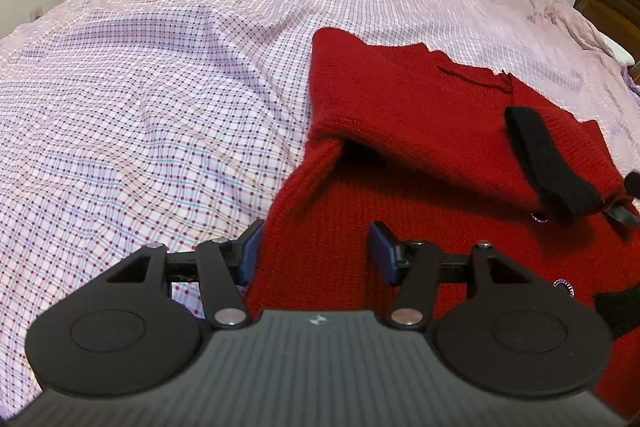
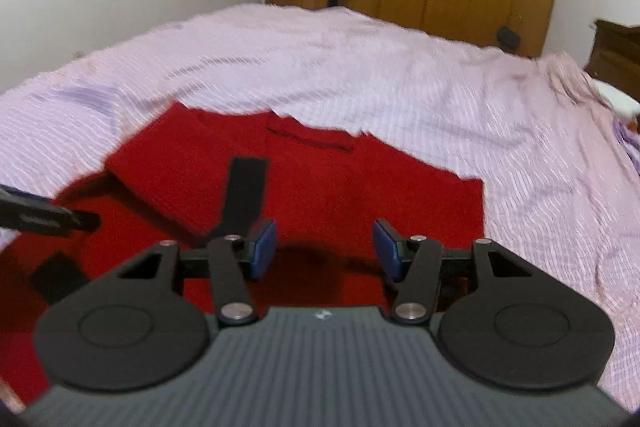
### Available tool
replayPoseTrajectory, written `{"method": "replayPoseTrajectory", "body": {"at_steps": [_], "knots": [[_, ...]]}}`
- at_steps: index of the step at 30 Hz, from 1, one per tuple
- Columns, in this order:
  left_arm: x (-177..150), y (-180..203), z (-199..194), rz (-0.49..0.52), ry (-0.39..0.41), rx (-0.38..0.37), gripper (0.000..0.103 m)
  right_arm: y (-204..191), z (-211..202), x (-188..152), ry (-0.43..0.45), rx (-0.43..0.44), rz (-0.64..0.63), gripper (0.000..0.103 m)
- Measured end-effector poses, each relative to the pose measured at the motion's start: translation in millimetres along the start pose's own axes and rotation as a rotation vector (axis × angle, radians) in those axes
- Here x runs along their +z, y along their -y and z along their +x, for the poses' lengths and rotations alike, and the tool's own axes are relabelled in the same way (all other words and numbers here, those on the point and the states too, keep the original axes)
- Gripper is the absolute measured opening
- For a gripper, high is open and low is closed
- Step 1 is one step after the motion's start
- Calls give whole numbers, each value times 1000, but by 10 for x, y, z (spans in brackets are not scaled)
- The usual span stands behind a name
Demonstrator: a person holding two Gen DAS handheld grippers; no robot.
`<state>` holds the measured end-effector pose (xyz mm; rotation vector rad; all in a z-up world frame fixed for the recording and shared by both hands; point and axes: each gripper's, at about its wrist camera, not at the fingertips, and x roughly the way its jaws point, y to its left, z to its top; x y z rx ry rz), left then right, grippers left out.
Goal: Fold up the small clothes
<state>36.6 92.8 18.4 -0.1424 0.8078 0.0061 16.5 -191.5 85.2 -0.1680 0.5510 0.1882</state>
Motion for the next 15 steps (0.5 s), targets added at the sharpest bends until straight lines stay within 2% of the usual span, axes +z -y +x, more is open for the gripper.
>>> {"method": "replayPoseTrajectory", "body": {"at_steps": [4,8,15], "knots": [[-10,-3,3,0,2,0,63,-202,65,50,3,78,-27,55],[-14,-6,2,2,3,-1,63,-419,286,37,-24,107,-68,55],[-26,-23,-12,1,5,-10,63,-513,658,6,-80,39,-68,55]]}}
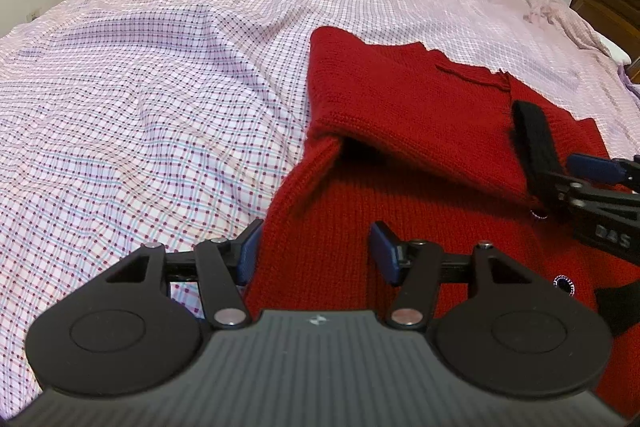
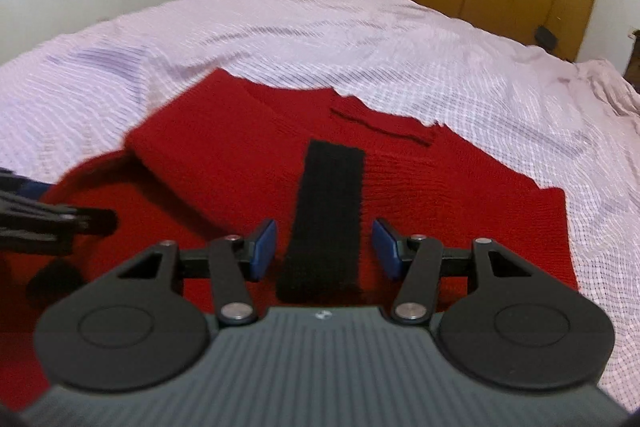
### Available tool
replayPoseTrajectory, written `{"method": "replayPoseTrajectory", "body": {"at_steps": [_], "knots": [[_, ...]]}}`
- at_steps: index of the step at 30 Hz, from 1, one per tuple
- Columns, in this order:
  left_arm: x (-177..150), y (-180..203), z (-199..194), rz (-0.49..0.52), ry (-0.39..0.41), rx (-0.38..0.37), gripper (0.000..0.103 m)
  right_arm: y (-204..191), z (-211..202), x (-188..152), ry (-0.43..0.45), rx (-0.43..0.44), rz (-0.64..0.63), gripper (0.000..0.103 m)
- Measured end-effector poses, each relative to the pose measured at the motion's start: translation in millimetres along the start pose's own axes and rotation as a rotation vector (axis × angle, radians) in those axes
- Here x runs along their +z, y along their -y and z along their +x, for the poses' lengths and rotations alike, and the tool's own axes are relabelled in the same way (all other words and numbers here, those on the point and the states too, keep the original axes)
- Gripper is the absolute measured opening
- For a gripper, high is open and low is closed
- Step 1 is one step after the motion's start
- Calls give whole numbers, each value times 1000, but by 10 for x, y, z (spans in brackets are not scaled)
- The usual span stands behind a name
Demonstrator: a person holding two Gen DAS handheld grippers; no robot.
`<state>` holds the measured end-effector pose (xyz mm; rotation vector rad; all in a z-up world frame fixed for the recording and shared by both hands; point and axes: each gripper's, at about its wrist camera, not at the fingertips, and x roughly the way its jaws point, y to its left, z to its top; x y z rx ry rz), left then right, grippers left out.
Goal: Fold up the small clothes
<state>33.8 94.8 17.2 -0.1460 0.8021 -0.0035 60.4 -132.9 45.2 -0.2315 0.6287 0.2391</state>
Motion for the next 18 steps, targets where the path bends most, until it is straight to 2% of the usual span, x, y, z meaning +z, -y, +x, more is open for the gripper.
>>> {"method": "replayPoseTrajectory", "body": {"at_steps": [3,5,6,7,8,10,18], "knots": [[0,5,-1,3,0,2,63,97,60,-38,-11,4,46,53],[5,14,-1,6,-1,5,63,165,57,-55,-10,19,77,44],[9,18,3,7,-2,6,64,182,38,-56,-8,25,84,30],[13,22,5,8,-3,8,64,209,24,-52,-5,24,87,21],[20,26,0,7,-3,10,63,223,13,-40,-1,26,90,20],[37,34,-13,4,-1,11,64,281,-31,-14,16,23,101,9],[190,123,-123,13,29,-10,63,801,-345,167,161,-30,192,9]]}}
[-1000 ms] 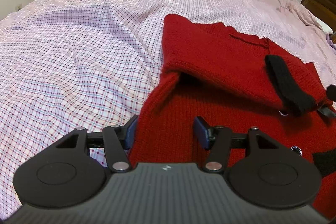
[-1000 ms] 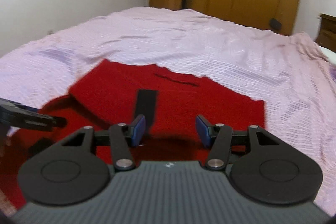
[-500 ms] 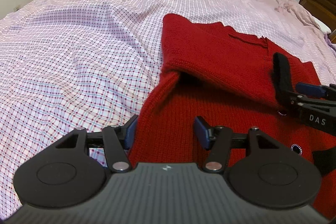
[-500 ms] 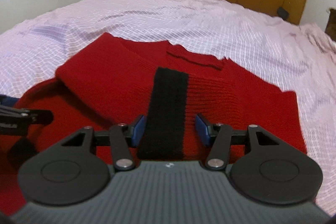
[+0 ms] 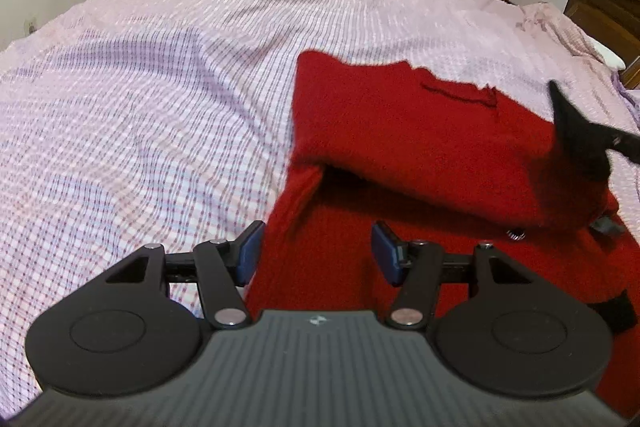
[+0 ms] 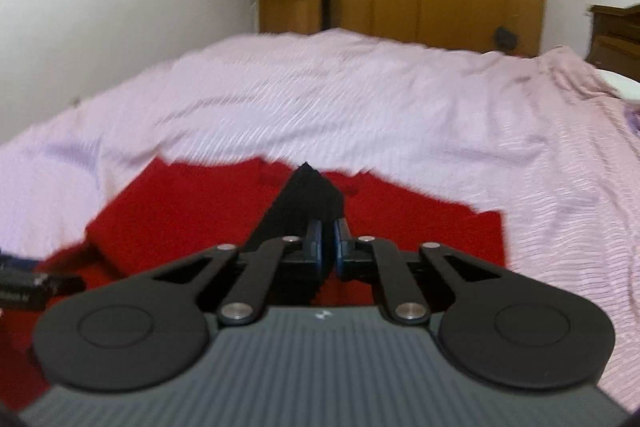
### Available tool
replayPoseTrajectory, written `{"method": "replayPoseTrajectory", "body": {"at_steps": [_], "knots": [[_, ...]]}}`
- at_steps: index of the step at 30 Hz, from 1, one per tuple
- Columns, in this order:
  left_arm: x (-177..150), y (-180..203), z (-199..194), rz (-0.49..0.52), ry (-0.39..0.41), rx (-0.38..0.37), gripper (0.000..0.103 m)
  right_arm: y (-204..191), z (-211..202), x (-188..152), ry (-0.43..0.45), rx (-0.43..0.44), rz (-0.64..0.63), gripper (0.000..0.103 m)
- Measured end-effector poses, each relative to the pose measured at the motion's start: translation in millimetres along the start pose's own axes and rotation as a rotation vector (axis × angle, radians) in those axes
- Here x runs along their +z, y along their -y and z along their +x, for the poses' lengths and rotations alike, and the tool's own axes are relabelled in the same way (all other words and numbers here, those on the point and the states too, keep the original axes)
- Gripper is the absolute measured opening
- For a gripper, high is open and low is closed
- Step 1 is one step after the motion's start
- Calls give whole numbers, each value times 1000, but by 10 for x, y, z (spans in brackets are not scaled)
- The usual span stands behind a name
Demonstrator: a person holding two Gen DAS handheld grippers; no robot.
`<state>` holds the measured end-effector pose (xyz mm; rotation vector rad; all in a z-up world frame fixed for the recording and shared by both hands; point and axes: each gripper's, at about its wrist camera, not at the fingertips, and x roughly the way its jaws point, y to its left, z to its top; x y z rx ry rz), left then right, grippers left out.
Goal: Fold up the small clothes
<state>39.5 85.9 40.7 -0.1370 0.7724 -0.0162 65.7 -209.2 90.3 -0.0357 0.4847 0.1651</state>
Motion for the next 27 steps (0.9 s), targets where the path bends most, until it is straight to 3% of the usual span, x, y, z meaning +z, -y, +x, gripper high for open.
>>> {"method": "replayPoseTrajectory", "body": {"at_steps": [5,9,14,17,19,21,24,27], "knots": [[92,132,-7,40,16,12,63,485,-33,-50,8,-62,128,9],[163,208,-8,63,22,20,63,864,40,-271,-73,-58,236,11],[329,278,-30,88,38,17,64,1096,41,-535,-172,-99,258,12],[469,321,31,99,40,30,64,1159,-140,-526,-165,-106,264,23],[566,347,89,101,49,36,64,1203,-247,-473,-117,-109,265,45],[670,379,170,110,62,44,64,1219,-338,-394,-51,-108,263,55],[839,395,362,105,64,48,64,1235,-358,-294,-6,-73,267,56],[997,358,603,89,58,52,64,1269,-165,-259,-46,-69,252,56]]}}
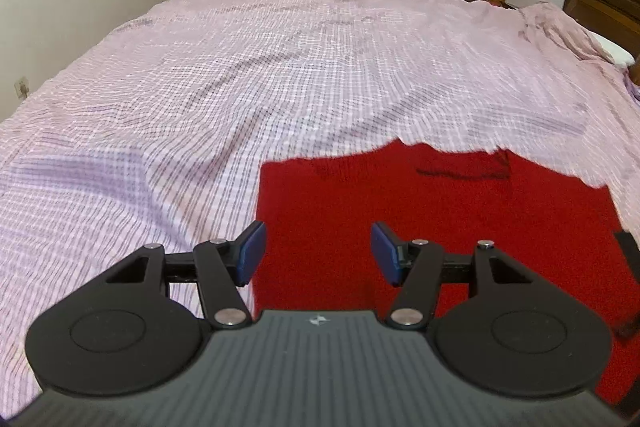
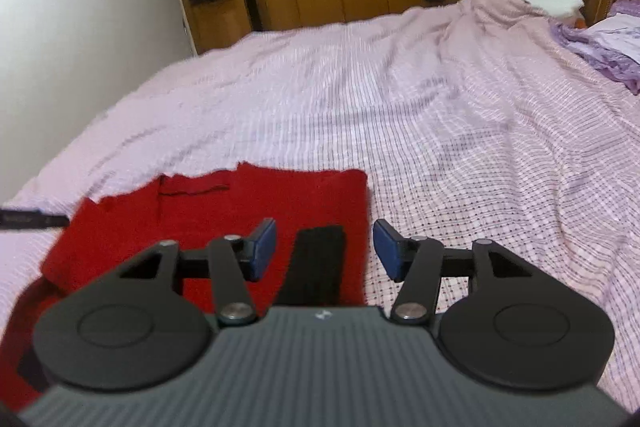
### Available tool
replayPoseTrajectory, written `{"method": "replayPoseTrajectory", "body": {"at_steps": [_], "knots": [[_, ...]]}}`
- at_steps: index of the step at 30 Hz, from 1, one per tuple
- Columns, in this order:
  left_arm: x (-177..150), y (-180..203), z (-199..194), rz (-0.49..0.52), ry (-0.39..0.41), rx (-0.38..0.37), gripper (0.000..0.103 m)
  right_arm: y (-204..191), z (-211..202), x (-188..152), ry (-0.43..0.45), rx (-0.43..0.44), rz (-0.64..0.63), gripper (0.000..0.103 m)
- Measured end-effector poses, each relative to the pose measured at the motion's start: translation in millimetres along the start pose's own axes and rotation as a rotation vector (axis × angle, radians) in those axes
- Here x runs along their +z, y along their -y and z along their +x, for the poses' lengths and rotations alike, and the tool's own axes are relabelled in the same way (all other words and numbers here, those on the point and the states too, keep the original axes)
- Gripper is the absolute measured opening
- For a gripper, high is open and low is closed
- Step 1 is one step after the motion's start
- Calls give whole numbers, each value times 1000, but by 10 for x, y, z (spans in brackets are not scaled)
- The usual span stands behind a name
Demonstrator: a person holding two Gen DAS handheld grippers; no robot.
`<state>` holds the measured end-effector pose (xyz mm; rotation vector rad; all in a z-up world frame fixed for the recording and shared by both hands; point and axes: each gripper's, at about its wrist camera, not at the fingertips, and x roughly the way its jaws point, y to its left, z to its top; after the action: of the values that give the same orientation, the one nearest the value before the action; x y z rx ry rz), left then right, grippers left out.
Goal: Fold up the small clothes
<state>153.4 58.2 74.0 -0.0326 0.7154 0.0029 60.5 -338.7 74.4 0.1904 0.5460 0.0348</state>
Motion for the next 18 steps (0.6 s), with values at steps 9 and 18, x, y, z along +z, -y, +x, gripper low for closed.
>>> {"method": "replayPoseTrajectory", "body": {"at_steps": [9,18], "knots": [[210,-313,738,-113,-70,-26,64,-3,459,-56,-113,49,23,56],[70,-500,689,-172,25,-128,20,-68,589,-80,-122,70,-2,20]]}}
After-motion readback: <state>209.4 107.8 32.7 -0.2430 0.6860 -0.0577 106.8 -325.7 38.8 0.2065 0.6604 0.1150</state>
